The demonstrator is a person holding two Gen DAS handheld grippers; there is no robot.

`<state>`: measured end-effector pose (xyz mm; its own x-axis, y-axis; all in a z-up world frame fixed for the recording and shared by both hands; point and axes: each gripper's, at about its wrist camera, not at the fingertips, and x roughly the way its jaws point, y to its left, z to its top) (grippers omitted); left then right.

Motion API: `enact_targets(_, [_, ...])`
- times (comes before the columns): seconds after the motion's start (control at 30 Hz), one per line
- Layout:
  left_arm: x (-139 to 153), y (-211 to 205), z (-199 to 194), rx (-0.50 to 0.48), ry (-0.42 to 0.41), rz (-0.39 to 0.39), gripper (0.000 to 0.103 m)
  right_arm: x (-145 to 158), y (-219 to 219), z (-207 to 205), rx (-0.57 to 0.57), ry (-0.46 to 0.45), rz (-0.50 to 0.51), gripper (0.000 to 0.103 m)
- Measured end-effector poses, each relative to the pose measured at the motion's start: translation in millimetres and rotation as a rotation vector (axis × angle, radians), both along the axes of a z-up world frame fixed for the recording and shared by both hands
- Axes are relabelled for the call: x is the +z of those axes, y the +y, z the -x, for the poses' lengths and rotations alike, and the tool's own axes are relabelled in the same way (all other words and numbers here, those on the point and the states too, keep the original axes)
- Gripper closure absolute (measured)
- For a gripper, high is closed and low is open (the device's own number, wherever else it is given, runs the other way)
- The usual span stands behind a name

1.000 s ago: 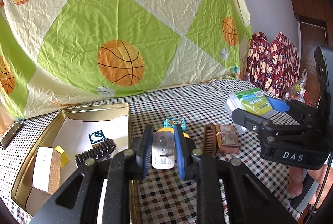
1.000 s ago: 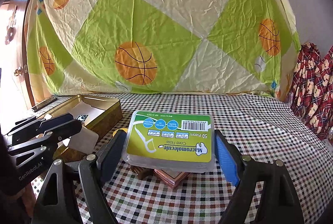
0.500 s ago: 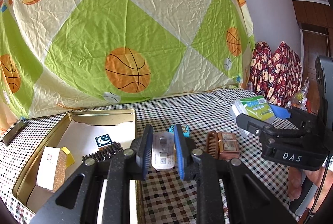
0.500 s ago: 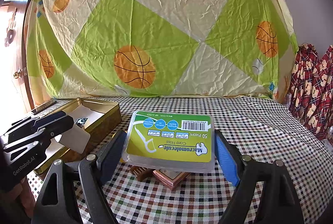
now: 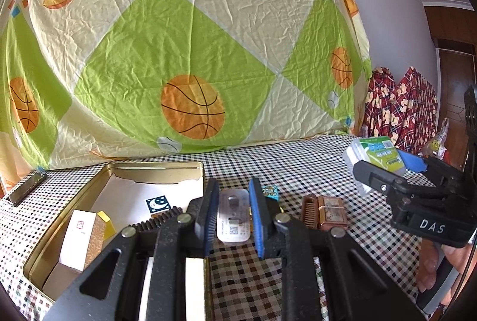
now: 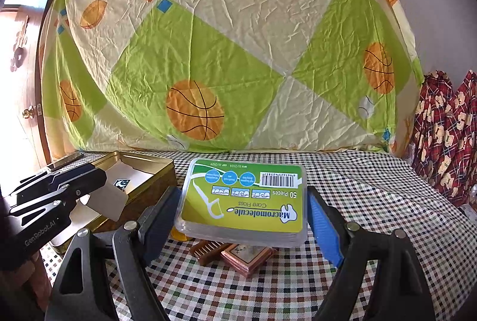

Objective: Organize rigid objects
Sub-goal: 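Carry the white plug over the tin with left tool while right tool carries green box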

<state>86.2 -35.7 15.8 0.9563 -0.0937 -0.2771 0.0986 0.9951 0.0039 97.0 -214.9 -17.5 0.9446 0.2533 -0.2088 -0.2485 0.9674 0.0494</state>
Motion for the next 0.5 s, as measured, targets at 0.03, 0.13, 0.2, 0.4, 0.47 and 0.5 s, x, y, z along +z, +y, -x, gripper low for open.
enact_targets(0.03, [0,0,0,0.002,-0.002,0.001,0.084,0,0,1,0.002,-0.005,-0.001,0.019])
enact_targets(0.13, [1,2,2,0.012,-0.010,0.002,0.084,1,1,5,0.004,-0.023,-0.007,0.019])
enact_targets(0.2, [1,3,4,0.023,-0.018,0.004,0.084,2,1,6,0.005,-0.033,-0.012,0.019])
enact_targets(0.4, [2,9,7,0.046,-0.026,0.022,0.084,3,4,9,0.012,-0.044,-0.026,0.019])
enact_targets(0.47, [2,11,8,0.050,-0.030,0.025,0.084,3,6,10,0.018,-0.047,-0.029,0.019])
enact_targets(0.5, [2,11,8,0.052,-0.030,0.025,0.084,3,8,11,0.023,-0.049,-0.031,0.019])
